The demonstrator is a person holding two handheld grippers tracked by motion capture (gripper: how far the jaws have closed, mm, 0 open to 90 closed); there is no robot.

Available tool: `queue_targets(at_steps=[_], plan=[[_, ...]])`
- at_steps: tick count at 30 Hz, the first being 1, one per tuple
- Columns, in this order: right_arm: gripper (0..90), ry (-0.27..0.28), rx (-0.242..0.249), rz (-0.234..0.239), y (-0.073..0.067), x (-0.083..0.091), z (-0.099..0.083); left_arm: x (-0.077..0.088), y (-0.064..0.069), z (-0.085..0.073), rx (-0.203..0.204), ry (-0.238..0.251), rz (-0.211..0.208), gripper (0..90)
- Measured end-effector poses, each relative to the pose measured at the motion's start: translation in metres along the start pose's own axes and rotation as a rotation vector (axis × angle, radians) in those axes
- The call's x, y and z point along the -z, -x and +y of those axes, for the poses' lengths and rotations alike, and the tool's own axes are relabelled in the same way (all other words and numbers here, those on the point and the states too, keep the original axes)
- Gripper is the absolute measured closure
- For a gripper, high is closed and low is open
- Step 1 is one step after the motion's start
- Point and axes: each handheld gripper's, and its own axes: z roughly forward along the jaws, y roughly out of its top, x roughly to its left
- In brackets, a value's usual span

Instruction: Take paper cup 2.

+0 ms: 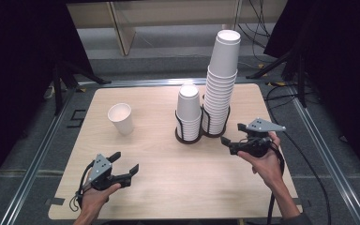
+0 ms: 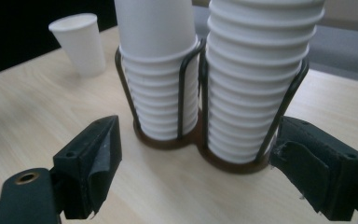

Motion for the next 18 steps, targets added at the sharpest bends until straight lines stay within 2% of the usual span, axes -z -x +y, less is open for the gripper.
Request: queue_targets(at_steps=[2, 6, 7, 9, 10, 11, 12, 13, 14, 15, 16, 18], plan=[[15.8, 0.038, -0.005, 0.010, 0.002, 0.000, 0.012, -0.002, -0.001, -0.003, 0.001, 0.001, -0.010, 14.5], [15.7, 0.051, -0.006, 0.006, 0.005, 0.004, 0.023, -0.002, 0.000, -0.005, -0.001, -0.009, -0.011, 14.5], [15.5, 0.057, -0.022, 0.010, 0.006, 0.006, 0.029, -0.002, -0.001, -0.006, -0.005, -0.023, -0.014, 14.5], [15.5, 0.075, -0.012, 0.017, 0.011, 0.008, 0.037, -0.004, -0.001, -0.007, 0.001, -0.014, -0.025, 14.5], [15.5, 0.079, -0.032, 0.023, 0.012, 0.009, 0.041, -0.004, 0.000, -0.007, 0.005, -0.014, -0.024, 14.5], [15.5, 0.079, -0.032, 0.023, 0.012, 0.009, 0.041, -0.004, 0.000, -0.007, 0.005, -0.014, -0.024, 14.5], [15.5, 0.091, -0.016, 0.007, 0.016, 0.011, 0.049, -0.004, 0.000, -0.007, -0.001, -0.030, -0.023, 14.5], [15.5, 0.093, -0.020, 0.012, 0.017, 0.012, 0.053, -0.004, 0.000, -0.007, -0.005, -0.033, -0.025, 14.5], [15.4, 0.096, -0.025, -0.003, 0.019, 0.013, 0.058, -0.006, 0.000, -0.007, -0.002, -0.020, -0.033, 14.5], [15.4, 0.105, -0.015, -0.002, 0.022, 0.013, 0.062, -0.006, 0.000, -0.007, -0.001, -0.023, -0.031, 14.5], [15.4, 0.101, -0.035, 0.004, 0.023, 0.013, 0.066, -0.006, 0.000, -0.008, -0.001, -0.020, -0.033, 14.5], [15.5, 0.122, -0.022, 0.000, 0.028, 0.013, 0.074, -0.006, 0.001, -0.008, -0.006, -0.030, -0.028, 14.5]])
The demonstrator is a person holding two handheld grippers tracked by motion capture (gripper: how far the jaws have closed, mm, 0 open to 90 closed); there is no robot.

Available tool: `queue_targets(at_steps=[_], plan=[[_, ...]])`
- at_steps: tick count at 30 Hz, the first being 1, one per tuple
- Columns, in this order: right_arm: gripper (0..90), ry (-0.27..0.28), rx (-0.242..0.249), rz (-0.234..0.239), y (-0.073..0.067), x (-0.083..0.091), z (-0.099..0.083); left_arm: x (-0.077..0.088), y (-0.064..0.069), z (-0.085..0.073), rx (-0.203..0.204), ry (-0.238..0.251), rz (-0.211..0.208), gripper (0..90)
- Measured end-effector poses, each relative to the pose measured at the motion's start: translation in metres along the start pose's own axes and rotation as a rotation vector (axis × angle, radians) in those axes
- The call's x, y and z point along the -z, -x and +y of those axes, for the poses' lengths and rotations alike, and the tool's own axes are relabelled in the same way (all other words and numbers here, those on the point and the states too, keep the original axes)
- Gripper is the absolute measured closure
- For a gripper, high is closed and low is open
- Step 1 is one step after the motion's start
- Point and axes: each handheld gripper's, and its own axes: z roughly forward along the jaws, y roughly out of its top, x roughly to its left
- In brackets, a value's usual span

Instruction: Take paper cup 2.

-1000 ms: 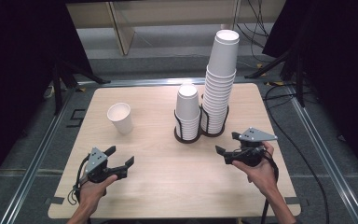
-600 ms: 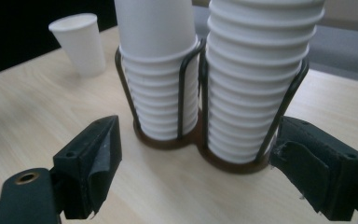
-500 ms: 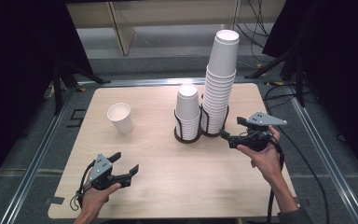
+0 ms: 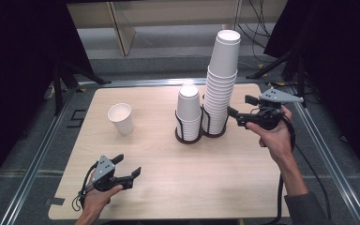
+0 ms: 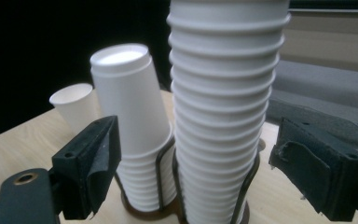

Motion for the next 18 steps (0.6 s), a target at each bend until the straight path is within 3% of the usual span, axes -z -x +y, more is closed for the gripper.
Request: queue_targets(at_steps=[2, 8, 18], plan=[[15.5, -0.007, -0.012, 0.000, 0.000, 0.000, 0.004, -0.001, 0.000, -0.001, 0.000, 0.010, -0.006, 14.5], [15.5, 0.040, 0.013, -0.025, 0.010, -0.004, 0.035, -0.001, 0.000, -0.001, -0.001, 0.005, -0.016, 14.5], [15.4, 0.053, 0.010, -0.035, 0.017, -0.014, 0.071, -0.002, 0.000, -0.002, -0.008, 0.000, -0.022, 14.5]])
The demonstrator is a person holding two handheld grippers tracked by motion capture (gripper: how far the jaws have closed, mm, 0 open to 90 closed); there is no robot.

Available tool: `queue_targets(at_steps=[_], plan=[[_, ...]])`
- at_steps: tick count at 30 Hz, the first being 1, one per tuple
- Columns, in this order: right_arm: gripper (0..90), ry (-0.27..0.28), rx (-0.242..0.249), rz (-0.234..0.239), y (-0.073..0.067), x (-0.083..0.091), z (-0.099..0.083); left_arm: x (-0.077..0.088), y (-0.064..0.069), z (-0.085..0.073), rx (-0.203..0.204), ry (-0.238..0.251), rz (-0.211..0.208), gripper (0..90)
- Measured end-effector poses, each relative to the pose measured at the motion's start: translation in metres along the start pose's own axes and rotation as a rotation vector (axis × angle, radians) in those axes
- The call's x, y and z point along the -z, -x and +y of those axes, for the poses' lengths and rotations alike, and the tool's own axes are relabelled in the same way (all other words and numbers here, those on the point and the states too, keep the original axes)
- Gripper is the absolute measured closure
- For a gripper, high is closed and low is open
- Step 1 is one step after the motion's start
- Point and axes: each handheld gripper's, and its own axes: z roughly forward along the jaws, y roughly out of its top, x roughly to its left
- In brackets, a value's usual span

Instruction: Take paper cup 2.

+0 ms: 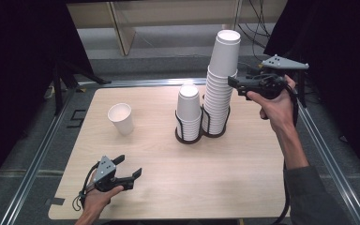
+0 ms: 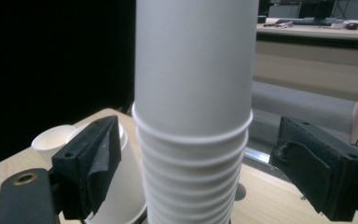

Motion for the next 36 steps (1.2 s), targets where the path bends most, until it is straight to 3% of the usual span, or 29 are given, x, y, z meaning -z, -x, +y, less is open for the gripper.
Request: queue_targets(at_steps=[5, 10, 13, 36], plan=[[15.4, 0.006, -0.013, 0.013, 0.002, -0.009, 0.012, 0.000, 0.000, 0.000, 0.004, -0.001, 0.001, 14.5], [15.3, 0.013, 0.022, 0.004, 0.000, -0.017, 0.021, 0.001, 0.001, 0.000, 0.000, -0.016, 0.004, 14.5], [15.3, 0.007, 0.018, -0.004, -0.001, -0.023, 0.024, 0.000, 0.001, 0.000, 0.003, -0.004, -0.001, 14.5], [12.0, -0.017, -0.006, 0.012, 0.000, -0.058, 0.037, 0.000, 0.003, 0.000, 0.001, -0.010, -0.014, 14.5]])
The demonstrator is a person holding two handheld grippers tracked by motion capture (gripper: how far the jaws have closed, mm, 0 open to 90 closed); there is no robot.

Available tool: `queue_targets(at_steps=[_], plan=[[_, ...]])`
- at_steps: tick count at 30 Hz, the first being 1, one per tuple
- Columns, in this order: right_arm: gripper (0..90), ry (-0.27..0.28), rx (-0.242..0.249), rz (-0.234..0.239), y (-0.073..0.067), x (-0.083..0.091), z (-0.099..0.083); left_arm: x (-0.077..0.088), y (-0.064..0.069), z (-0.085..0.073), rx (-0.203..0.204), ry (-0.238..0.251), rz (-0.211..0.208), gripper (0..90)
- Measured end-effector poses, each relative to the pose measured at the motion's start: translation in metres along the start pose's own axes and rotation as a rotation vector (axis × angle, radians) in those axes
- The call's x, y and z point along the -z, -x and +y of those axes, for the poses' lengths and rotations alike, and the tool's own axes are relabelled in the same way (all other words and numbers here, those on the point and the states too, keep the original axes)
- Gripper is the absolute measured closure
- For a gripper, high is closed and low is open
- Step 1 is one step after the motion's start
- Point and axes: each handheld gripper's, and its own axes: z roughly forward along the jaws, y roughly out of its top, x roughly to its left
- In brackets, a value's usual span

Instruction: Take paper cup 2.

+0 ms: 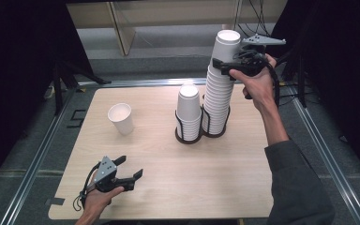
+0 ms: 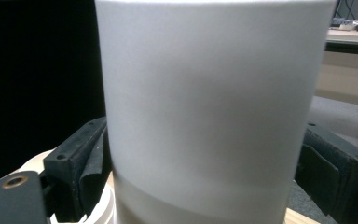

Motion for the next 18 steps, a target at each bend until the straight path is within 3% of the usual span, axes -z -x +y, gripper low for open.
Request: queue_targets(at_steps=[5, 18], plan=[[14.3, -0.009, -0.002, 0.003, 0.000, -0.001, 0.003, 0.000, 0.000, 0.000, -0.003, -0.004, 0.000, 14.5], [16.3, 0.042, 0.008, -0.010, -0.004, 0.012, 0.026, 0.000, 0.000, 0.000, -0.006, -0.001, -0.007, 14.5]])
